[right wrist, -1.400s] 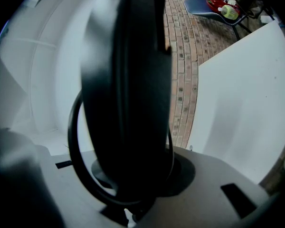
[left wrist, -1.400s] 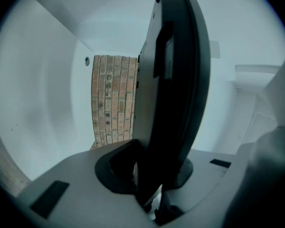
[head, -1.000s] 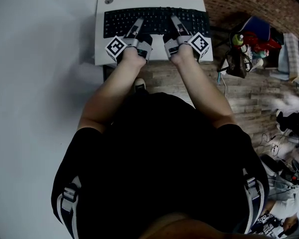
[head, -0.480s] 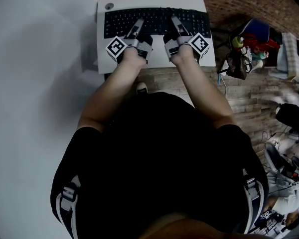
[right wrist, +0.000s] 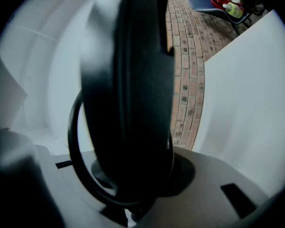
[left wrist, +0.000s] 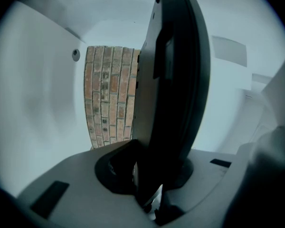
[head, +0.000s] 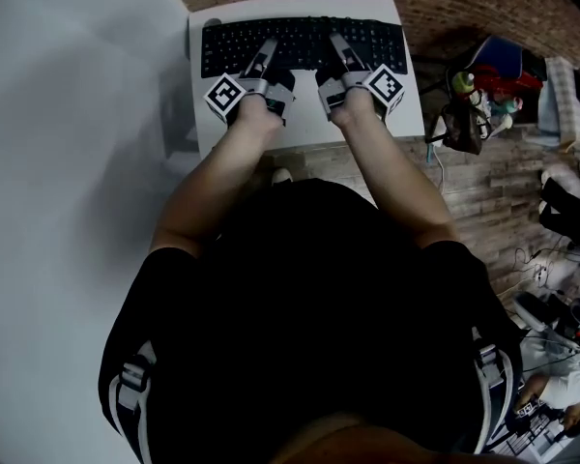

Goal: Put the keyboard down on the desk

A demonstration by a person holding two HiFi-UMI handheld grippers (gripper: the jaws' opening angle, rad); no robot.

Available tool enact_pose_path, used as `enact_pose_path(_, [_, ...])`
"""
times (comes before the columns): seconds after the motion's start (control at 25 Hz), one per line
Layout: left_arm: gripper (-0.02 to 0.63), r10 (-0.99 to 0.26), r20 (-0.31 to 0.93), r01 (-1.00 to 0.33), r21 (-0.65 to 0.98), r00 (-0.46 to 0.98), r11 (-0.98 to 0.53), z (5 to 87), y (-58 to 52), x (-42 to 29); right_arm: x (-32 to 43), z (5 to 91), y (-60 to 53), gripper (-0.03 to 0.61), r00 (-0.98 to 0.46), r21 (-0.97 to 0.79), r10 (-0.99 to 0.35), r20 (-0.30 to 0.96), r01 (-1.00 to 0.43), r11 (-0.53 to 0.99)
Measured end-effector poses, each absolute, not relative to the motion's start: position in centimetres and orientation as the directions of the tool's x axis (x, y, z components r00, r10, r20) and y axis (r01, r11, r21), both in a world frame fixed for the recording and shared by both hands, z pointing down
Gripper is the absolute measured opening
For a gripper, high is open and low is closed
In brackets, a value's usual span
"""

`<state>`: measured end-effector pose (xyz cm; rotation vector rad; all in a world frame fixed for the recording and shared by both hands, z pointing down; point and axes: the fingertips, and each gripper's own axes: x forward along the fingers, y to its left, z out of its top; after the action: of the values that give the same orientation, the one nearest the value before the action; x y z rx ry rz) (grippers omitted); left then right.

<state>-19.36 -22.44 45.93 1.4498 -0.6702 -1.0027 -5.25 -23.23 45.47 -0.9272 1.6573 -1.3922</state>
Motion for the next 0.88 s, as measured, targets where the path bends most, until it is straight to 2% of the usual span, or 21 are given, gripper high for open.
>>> enact_pose_path(0.88, [0.086, -0.851, -0.183, 0.142, 0.982, 0.492, -0.128, 47.8, -23.7, -19.1, -4.9, 47.3, -23.8, 0.138, -0.412, -0.992, -0.908, -0.079, -0.057, 0.112])
